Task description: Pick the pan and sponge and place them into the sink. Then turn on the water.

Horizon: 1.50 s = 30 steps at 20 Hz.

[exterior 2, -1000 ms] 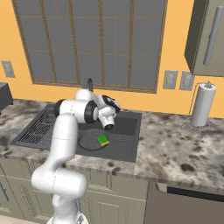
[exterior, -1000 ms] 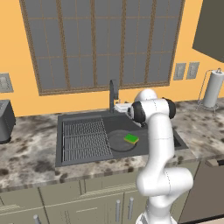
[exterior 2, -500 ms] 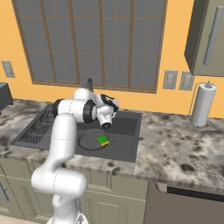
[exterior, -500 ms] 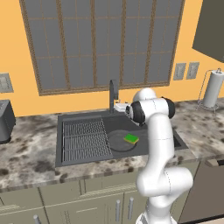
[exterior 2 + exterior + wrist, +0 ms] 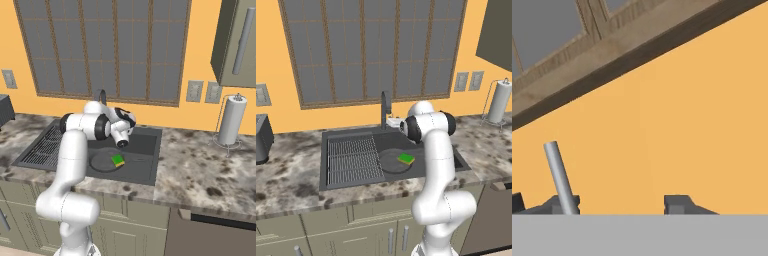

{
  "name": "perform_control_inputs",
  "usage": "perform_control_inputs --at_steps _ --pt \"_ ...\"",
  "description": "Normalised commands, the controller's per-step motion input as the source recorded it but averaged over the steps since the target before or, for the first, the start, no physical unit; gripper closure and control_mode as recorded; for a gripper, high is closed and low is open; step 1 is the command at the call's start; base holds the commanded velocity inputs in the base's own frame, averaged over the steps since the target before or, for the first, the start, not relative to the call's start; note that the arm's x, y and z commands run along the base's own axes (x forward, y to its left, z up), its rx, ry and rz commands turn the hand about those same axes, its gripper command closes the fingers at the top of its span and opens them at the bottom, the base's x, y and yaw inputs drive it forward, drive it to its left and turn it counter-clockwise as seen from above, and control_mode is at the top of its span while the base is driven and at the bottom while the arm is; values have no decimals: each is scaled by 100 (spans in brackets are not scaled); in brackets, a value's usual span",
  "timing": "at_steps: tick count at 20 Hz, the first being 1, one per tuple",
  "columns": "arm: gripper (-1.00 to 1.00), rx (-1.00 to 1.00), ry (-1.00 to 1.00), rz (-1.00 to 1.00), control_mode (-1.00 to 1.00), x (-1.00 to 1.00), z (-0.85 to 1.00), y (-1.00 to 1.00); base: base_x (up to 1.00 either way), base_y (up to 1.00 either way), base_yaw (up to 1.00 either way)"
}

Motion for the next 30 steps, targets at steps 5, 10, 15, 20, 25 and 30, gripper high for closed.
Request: perform_control_inputs --at_steps 5,10,15,20,25,30 --pt "100 2 -3 2 -100 44 -3 17 0 0 0" --pt "100 1 0 1 -100 47 -5 15 0 0 0" --pt "100 0 10 -2 -100 40 -4 -7 0 0 0" --pt "100 1 12 -2 -100 34 -7 -16 0 0 0" --pt "100 4 8 0 -100 5 -3 -39 0 0 0" --pt "100 6 5 1 -100 0 -11 -48 0 0 0"
